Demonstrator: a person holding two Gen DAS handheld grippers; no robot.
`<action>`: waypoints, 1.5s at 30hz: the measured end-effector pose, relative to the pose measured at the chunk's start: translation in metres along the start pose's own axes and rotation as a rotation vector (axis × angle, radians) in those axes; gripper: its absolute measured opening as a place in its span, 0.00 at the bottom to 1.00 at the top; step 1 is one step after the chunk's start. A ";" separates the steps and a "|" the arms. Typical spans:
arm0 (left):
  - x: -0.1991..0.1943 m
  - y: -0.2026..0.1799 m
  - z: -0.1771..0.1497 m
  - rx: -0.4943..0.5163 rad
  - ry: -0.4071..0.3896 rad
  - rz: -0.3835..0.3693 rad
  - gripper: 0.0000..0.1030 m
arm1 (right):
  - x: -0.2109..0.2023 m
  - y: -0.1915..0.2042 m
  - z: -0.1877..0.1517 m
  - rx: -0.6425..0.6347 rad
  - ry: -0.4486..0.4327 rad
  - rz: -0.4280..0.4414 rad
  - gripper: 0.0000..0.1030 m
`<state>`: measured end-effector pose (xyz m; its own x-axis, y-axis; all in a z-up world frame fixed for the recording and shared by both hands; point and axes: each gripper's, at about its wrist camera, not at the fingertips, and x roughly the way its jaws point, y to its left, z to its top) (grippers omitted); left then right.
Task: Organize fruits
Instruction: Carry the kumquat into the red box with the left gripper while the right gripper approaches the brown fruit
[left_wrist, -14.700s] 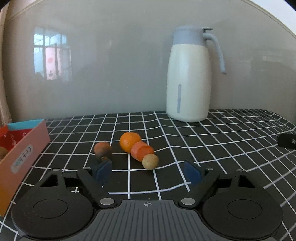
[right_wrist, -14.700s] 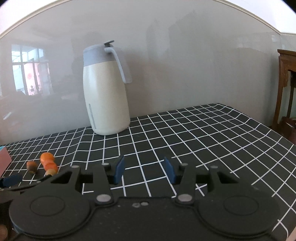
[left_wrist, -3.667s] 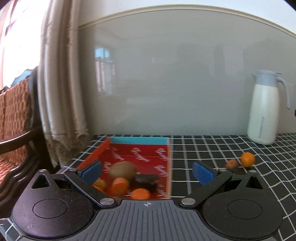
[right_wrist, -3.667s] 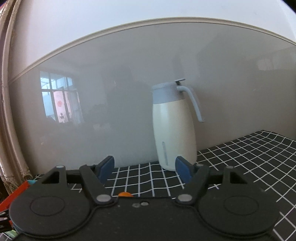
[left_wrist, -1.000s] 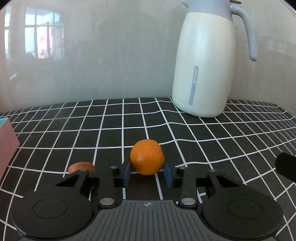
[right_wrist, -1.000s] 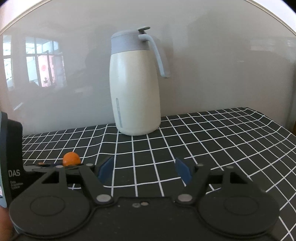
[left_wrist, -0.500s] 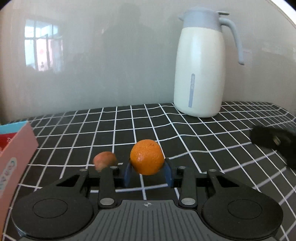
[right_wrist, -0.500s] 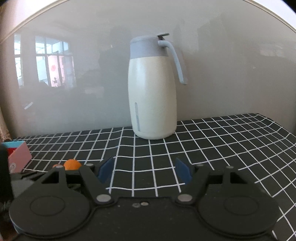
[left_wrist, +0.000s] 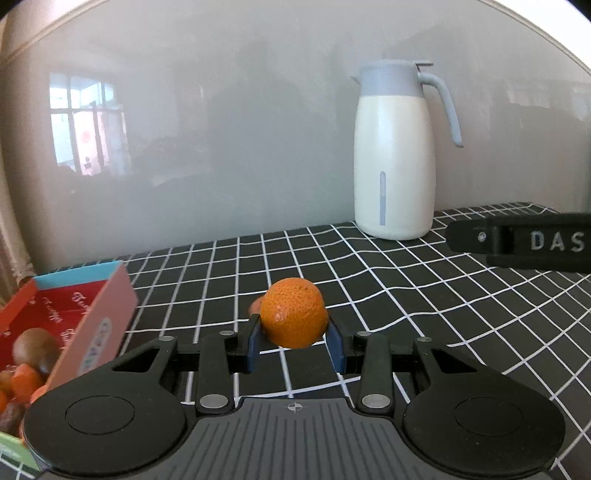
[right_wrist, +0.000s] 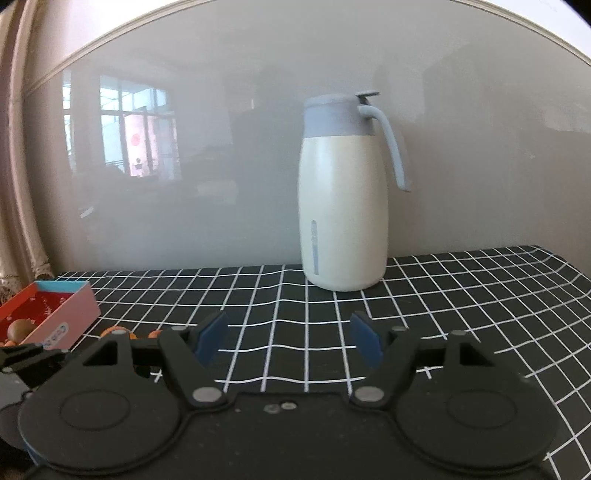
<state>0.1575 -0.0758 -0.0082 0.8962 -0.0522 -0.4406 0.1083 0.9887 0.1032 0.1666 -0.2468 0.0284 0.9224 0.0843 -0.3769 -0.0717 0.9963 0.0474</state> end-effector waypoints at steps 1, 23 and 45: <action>-0.004 0.001 0.000 0.001 -0.005 0.001 0.36 | -0.001 0.002 0.000 -0.005 -0.002 0.003 0.71; -0.055 0.070 -0.027 -0.034 -0.018 0.103 0.36 | -0.004 0.089 0.001 -0.078 -0.014 0.128 0.71; -0.061 0.196 -0.049 -0.225 -0.002 0.308 0.36 | 0.004 0.151 -0.011 -0.171 0.008 0.177 0.71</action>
<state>0.1028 0.1278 -0.0050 0.8728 0.2521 -0.4180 -0.2631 0.9642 0.0322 0.1556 -0.0953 0.0239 0.8869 0.2574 -0.3836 -0.2960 0.9542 -0.0440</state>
